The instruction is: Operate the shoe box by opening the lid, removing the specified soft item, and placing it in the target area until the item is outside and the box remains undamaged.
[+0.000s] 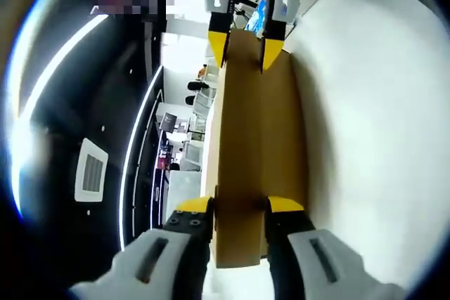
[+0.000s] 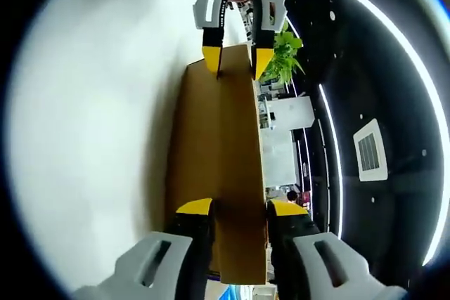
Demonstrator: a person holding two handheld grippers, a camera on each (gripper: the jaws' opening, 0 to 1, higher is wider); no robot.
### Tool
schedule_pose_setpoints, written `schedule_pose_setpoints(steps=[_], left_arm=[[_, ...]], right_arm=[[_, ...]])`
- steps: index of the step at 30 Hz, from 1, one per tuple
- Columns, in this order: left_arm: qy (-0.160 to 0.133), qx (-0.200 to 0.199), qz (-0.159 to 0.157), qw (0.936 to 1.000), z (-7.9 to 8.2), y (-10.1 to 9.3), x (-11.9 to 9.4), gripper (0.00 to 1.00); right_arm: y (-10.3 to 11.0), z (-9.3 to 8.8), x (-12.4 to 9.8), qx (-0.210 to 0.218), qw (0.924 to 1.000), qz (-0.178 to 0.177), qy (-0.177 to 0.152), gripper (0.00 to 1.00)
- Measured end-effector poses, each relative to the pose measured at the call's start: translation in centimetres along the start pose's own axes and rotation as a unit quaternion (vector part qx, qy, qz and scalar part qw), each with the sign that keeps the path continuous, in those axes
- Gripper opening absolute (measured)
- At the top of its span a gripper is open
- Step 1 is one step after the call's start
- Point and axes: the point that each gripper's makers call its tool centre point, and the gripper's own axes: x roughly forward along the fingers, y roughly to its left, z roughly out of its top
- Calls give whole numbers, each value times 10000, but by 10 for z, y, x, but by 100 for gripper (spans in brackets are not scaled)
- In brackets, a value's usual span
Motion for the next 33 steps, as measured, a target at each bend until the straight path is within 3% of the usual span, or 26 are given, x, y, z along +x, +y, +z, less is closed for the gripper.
schedule_pose_setpoints(steps=[26, 33], left_arm=[[-22, -150, 117, 9998, 0, -12, 3, 28], [-36, -16, 136, 9999, -1, -13, 3, 28]], right_arm=[[12, -8, 3, 47, 9999, -108, 94, 29], [13, -7, 3, -129, 9998, -85, 84, 29]])
